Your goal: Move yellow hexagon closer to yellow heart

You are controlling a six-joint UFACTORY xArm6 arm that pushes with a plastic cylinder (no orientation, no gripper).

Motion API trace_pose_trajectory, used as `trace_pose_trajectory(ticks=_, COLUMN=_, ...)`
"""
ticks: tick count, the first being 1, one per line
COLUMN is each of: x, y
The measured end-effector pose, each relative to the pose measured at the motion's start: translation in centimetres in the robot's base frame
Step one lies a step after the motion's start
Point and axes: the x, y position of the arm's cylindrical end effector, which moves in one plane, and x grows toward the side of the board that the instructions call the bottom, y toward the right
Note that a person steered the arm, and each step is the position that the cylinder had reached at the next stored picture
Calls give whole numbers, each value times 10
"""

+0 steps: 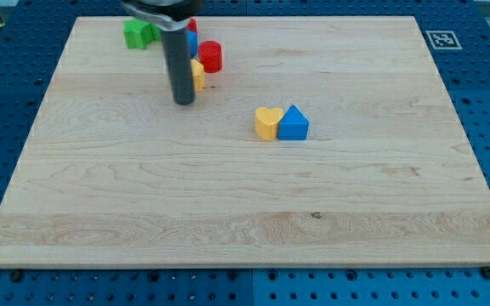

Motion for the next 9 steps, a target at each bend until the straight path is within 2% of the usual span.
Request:
trace_pose_trajectory(ticks=1, x=-20, y=-46)
trace_pose_trajectory(ticks=2, x=-59, y=-32)
trace_pose_trajectory(ticks=3, x=-65, y=14)
trace_pose_trajectory(ticks=5, x=-13, y=110)
trace_pose_trajectory(ticks=6, x=-28, y=101)
trace_pose_trajectory(ticks=7, x=-42, y=66)
trace_pose_trajectory(ticks=8, x=-24, y=30)
trace_pose_trajectory(ticks=9, x=-2, y=36)
